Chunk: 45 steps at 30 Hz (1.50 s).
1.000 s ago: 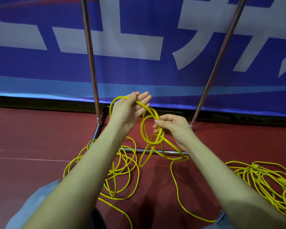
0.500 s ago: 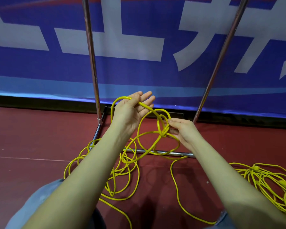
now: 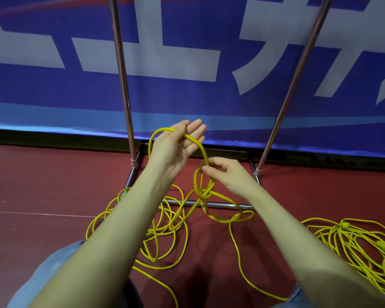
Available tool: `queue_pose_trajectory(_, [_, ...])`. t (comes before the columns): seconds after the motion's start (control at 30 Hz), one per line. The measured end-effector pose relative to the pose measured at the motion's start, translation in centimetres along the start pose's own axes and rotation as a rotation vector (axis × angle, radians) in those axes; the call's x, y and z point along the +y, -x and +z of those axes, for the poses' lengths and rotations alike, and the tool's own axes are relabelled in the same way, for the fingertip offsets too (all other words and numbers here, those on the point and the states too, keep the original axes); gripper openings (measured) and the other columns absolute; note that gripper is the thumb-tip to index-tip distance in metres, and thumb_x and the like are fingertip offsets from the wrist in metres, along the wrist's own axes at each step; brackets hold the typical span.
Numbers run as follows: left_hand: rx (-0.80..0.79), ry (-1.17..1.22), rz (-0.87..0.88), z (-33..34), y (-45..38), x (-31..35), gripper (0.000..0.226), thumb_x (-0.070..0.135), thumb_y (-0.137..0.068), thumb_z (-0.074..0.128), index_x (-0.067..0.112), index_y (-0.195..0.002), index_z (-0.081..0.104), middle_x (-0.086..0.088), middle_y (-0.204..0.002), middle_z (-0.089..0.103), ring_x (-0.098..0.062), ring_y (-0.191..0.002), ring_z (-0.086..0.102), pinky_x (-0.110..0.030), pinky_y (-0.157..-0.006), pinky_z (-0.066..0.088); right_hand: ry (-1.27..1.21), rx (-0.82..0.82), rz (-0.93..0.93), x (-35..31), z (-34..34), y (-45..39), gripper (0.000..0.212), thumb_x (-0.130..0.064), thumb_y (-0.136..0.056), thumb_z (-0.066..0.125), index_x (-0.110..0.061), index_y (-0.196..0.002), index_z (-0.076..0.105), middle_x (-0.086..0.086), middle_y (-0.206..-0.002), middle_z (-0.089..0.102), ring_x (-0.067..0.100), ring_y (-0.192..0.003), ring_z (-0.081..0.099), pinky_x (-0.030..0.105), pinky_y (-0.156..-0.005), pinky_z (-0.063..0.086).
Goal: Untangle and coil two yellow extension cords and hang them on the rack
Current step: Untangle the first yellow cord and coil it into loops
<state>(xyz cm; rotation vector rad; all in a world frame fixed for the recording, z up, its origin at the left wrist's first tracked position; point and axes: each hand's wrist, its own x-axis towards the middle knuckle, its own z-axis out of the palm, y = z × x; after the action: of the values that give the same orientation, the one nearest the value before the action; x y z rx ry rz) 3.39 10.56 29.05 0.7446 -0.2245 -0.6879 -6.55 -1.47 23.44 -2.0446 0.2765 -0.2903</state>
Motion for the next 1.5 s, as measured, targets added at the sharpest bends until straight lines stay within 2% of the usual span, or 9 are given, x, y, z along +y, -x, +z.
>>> queue_pose_trajectory(0.17, [0.044, 0.092, 0.027, -0.5, -0.5, 0.7, 0.016, 0.011, -0.101, 0.038, 0.003, -0.099, 0.052, -0.008, -0.081, 0.073, -0.018, -0.087, 0.071, -0.031, -0.075, 0.057, -0.145, -0.015, 0.001, -0.7, 0.2, 0.3, 0.028, -0.017, -0.093, 0.058, 0.007, -0.086, 0.069, 0.007, -0.071, 0.061, 0.01, -0.064, 0.05, 0.014, -0.061, 0.041])
queue_pose_trajectory(0.33, [-0.055, -0.162, -0.034, -0.9, -0.1, -0.5, 0.008, 0.001, -0.095, 0.047, 0.006, -0.099, 0.053, -0.008, -0.091, 0.071, -0.018, -0.09, 0.068, -0.03, -0.086, 0.053, -0.185, 0.064, 0.012, -0.9, 0.1, 0.1, 0.024, -0.013, -0.09, 0.061, -0.009, -0.068, 0.068, -0.006, -0.055, 0.061, 0.004, -0.05, 0.05, 0.014, -0.055, 0.041])
queue_pose_trajectory(0.53, [0.024, -0.09, 0.084, -1.3, -0.3, -0.2, 0.01, -0.005, -0.095, 0.045, 0.003, -0.099, 0.049, -0.014, -0.096, 0.067, -0.02, -0.082, 0.07, -0.033, -0.08, 0.056, -0.237, 0.014, 0.02, -0.9, -0.8, 0.4, 0.012, -0.006, -0.09, 0.058, -0.011, -0.086, 0.067, -0.007, -0.059, 0.066, 0.0, -0.055, 0.055, 0.016, -0.059, 0.046])
queue_pose_trajectory(0.67, [0.082, -0.033, 0.109, -2.3, -1.0, 0.5, 0.013, -0.003, -0.097, 0.043, 0.002, -0.108, 0.046, -0.014, -0.097, 0.066, -0.02, -0.085, 0.069, -0.031, -0.079, 0.058, -0.121, 0.105, -0.006, -0.3, -1.0, 0.6, 0.022, -0.01, -0.091, 0.059, -0.018, -0.072, 0.067, 0.013, -0.065, 0.06, 0.005, -0.061, 0.047, 0.021, -0.06, 0.036])
queue_pose_trajectory(0.83, [0.119, -0.11, 0.095, -2.9, -1.0, -0.6, 0.01, 0.001, -0.099, 0.04, 0.009, -0.099, 0.045, -0.01, -0.09, 0.066, -0.017, -0.078, 0.07, -0.031, -0.073, 0.057, -0.05, 0.258, -0.085, -0.7, -1.4, 0.9, 0.024, -0.013, -0.092, 0.059, -0.023, -0.07, 0.063, -0.011, -0.066, 0.059, 0.001, -0.064, 0.049, 0.015, -0.066, 0.038])
queue_pose_trajectory(1.0, [-0.008, -0.198, 0.108, -2.6, -0.9, -1.4, 0.024, -0.008, -0.092, 0.049, 0.008, -0.099, 0.032, -0.003, -0.064, 0.066, -0.021, -0.075, 0.071, -0.039, -0.081, 0.053, -0.096, 0.407, -0.138, -0.7, -1.7, 0.8, 0.017, -0.013, -0.094, 0.055, -0.014, -0.081, 0.066, 0.0, -0.083, 0.067, 0.015, -0.085, 0.064, 0.027, -0.084, 0.049])
queue_pose_trajectory(1.3, [-0.062, -0.333, 0.104, -2.6, -0.2, -2.4, 0.041, -0.014, -0.089, 0.051, 0.018, -0.089, 0.025, -0.011, -0.079, 0.056, -0.025, -0.075, 0.071, -0.032, -0.062, 0.058, -0.358, 0.608, 0.013, -1.2, -1.8, 0.3, 0.027, -0.019, -0.101, 0.042, -0.014, -0.076, 0.051, 0.007, -0.067, 0.06, 0.009, -0.046, 0.06, 0.019, -0.044, 0.043])
queue_pose_trajectory(1.4, [0.007, -0.253, 0.112, -2.9, -0.6, -1.9, 0.038, -0.014, -0.09, 0.049, 0.017, -0.09, 0.028, -0.013, -0.082, 0.058, -0.024, -0.072, 0.072, -0.033, -0.064, 0.057, -0.236, 0.677, 0.062, 0.2, -2.0, 0.1, 0.021, -0.014, -0.099, 0.044, -0.018, -0.08, 0.052, 0.004, -0.073, 0.06, 0.001, -0.051, 0.059, 0.024, -0.055, 0.046])
queue_pose_trajectory(1.5, [0.055, -0.218, 0.124, -3.1, -0.8, -1.8, 0.037, -0.015, -0.09, 0.047, 0.017, -0.091, 0.029, -0.013, -0.079, 0.058, -0.025, -0.07, 0.072, -0.034, -0.063, 0.057, -0.126, 0.501, 0.016, 0.3, -2.2, 0.1, 0.014, -0.004, -0.096, 0.046, -0.016, -0.094, 0.054, 0.003, -0.082, 0.061, -0.004, -0.062, 0.058, 0.016, -0.067, 0.046])
